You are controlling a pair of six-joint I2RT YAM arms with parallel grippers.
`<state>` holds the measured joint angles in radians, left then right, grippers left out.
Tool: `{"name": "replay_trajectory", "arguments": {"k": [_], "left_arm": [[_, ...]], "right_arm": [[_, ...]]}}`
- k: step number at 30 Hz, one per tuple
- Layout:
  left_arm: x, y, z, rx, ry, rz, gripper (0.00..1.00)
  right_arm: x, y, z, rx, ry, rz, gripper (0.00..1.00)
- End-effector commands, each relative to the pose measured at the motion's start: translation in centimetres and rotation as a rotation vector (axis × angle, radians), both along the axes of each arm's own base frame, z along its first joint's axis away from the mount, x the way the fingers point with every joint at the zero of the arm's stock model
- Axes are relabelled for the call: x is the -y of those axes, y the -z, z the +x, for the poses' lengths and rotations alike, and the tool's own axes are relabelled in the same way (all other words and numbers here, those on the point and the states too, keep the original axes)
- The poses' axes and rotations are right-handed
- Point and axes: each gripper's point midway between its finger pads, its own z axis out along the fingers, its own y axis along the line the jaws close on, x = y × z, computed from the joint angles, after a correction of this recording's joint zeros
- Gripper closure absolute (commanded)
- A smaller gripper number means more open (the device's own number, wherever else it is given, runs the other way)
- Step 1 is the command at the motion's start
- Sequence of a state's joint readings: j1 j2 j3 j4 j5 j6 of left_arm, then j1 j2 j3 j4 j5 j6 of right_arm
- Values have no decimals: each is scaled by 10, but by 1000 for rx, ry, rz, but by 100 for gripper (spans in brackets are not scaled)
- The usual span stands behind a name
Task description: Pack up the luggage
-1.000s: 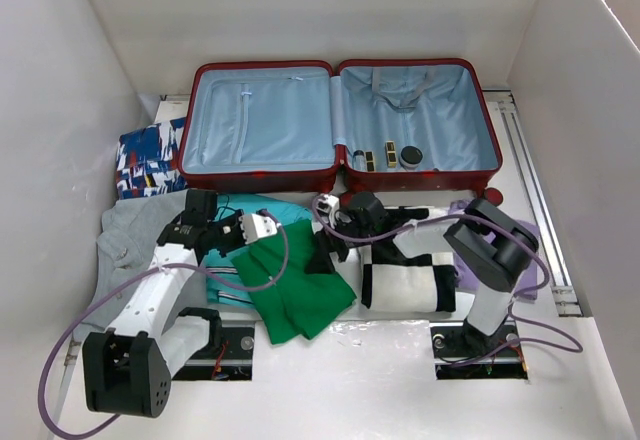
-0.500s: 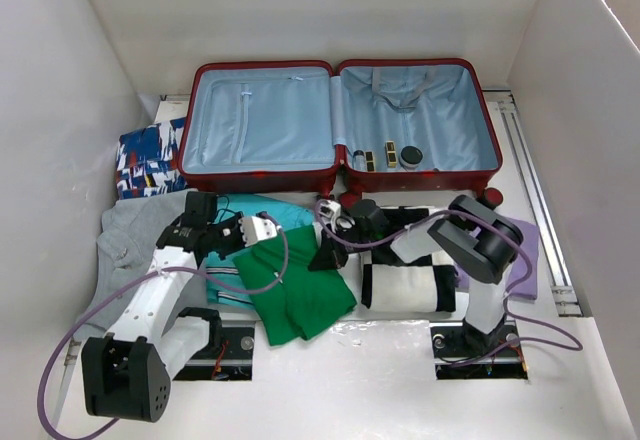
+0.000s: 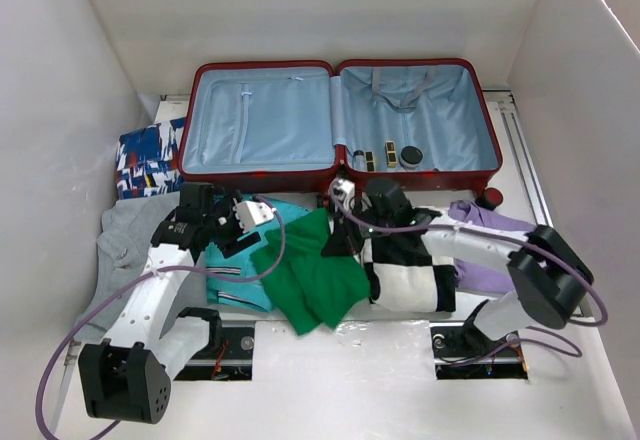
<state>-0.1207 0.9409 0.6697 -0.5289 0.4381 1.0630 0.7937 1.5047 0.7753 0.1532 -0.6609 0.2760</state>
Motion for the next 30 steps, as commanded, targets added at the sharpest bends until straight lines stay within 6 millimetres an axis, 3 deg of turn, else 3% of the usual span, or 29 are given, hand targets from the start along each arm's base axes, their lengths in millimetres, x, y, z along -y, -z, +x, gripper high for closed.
{"name": "replay_trajectory", "arguments": {"k": [1,4,5,6,7,8,11,12,18,19,20,22,23,26,27,30], "left_arm": [[6,-19,3,17,-19,-55,33],[6,-19,3,17,-19,-55,33],[5,-18,3,18,-24,-48,33],[5,-18,3,18,-24,-48,33],[3,-18,4,19,-31,-39,33],[3,-18,4,19,-31,-39,33],[1,-18,4,20,-37,-32,33],[1,-19,6,29,-36,-33,33],[-3,-14,8,14,-54,-10,33],[-3,-11,8,2,-54,-8,33],[-5,-11,8,3,-59,-1,33],[-7,-10,10,5,-67,9,33],[-9,-7,11,-3,-74,20,33],[-13,-4,14,-9,-89,41,33],[-13,-1,14,-20,-89,43,33],[-16,-1,20,-13,-100,57,33]], "right_arm": [[16,-41,35,93,82,-3,100],[29,-64,54,135,82,-48,100],[34,-88,73,185,108,-36,100],[44,-85,76,184,95,-87,100],[50,-95,83,203,102,-95,100],[61,-107,101,233,120,-118,100],[80,-128,130,279,136,-130,100],[95,-147,147,301,169,-125,100],[139,-156,227,353,181,-145,100],[154,-168,246,390,219,-145,100],[159,-149,263,349,228,-150,100],[182,-137,286,326,276,-156,100],[190,-122,302,310,287,-167,100],[218,-105,327,280,332,-154,100],[224,-86,336,254,340,-152,100],[253,-71,358,264,383,-131,100]]}}
